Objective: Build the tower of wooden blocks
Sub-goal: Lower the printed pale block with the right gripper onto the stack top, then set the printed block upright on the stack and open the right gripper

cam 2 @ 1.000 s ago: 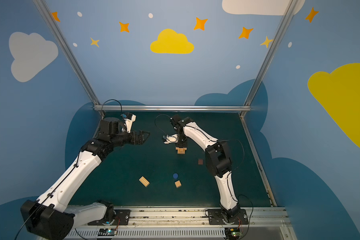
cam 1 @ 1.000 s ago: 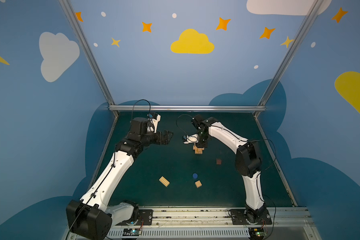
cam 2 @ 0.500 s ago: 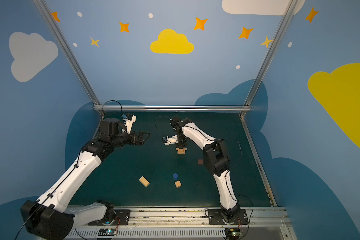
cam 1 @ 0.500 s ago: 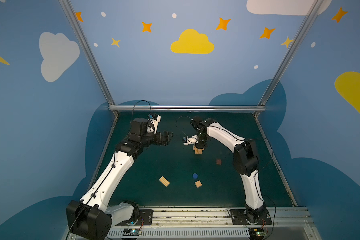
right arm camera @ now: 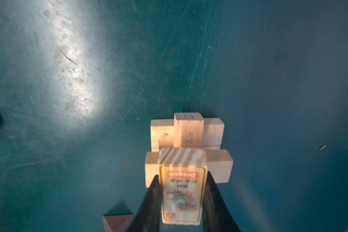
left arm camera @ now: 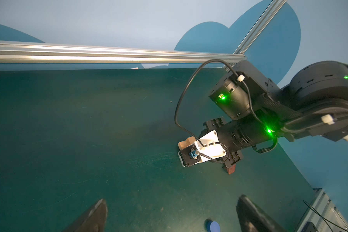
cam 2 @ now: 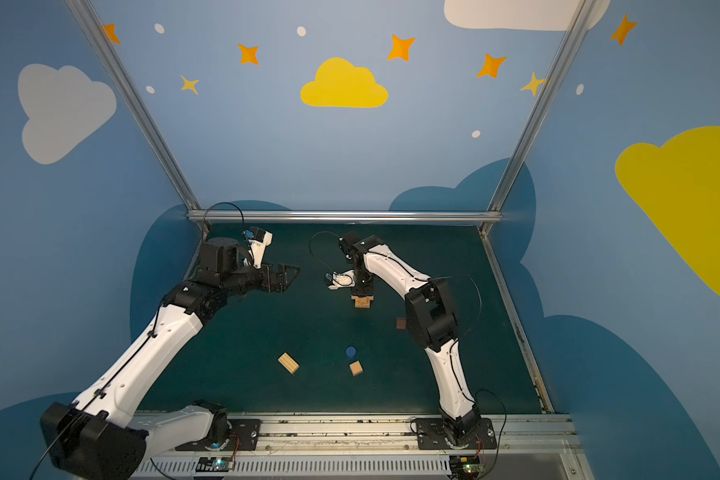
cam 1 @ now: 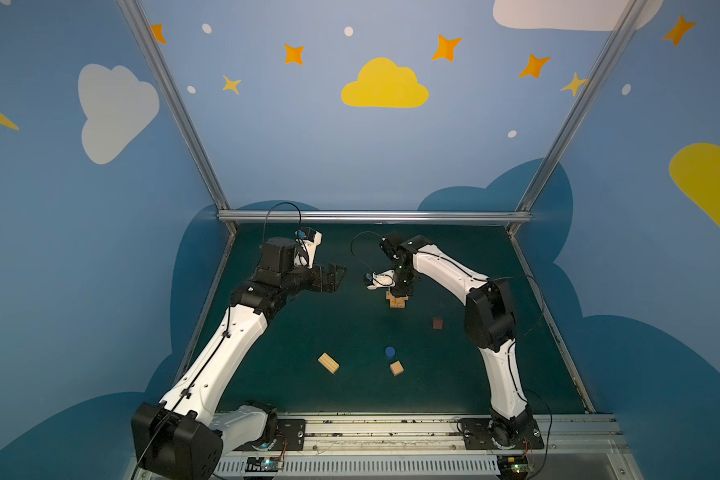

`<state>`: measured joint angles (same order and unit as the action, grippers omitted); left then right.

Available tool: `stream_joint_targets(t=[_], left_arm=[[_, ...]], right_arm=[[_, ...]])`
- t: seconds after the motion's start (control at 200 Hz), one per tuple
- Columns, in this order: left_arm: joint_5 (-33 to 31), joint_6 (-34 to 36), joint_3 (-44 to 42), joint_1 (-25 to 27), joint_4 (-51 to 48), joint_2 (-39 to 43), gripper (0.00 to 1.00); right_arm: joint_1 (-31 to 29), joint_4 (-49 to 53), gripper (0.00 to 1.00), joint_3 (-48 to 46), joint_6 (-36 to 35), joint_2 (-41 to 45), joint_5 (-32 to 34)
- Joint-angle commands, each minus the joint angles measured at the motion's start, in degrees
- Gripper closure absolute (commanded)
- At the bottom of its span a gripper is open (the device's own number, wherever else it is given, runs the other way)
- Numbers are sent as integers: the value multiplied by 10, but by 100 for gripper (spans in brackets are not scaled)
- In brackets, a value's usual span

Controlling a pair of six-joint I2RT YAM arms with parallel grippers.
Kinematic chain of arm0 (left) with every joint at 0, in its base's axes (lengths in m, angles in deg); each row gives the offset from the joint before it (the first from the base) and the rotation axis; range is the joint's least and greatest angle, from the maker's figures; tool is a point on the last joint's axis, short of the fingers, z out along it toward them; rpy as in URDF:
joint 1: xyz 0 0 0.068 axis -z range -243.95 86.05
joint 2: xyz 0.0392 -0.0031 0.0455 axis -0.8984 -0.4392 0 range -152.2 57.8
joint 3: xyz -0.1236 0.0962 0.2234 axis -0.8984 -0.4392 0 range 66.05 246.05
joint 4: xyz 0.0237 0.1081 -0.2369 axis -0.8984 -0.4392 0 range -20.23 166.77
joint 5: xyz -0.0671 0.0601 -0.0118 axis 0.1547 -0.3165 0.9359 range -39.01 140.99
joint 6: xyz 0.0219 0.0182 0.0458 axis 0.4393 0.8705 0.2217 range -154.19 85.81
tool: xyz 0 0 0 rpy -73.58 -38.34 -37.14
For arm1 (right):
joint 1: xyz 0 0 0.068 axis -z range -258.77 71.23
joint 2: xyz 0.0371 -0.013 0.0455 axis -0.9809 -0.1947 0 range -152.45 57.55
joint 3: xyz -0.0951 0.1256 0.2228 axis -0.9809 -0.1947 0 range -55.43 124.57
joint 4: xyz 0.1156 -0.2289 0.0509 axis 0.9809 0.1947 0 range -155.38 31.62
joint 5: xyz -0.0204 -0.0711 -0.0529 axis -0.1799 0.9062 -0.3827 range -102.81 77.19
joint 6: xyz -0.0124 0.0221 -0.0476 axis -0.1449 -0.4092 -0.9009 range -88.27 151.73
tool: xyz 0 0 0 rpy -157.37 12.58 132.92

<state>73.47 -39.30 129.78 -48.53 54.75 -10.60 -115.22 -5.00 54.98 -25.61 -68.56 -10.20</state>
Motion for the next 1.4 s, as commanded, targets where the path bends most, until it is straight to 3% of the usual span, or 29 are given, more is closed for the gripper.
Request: stream_joint_targets(t=[0.0, 1.397], left_arm=[[6, 7, -7, 0, 13, 12, 0], [11, 10, -9, 0, 14, 5, 0]], right_arm=[[3, 12, 97, 14, -1, -11, 5], [9, 1, 87, 13, -4, -15, -6]])
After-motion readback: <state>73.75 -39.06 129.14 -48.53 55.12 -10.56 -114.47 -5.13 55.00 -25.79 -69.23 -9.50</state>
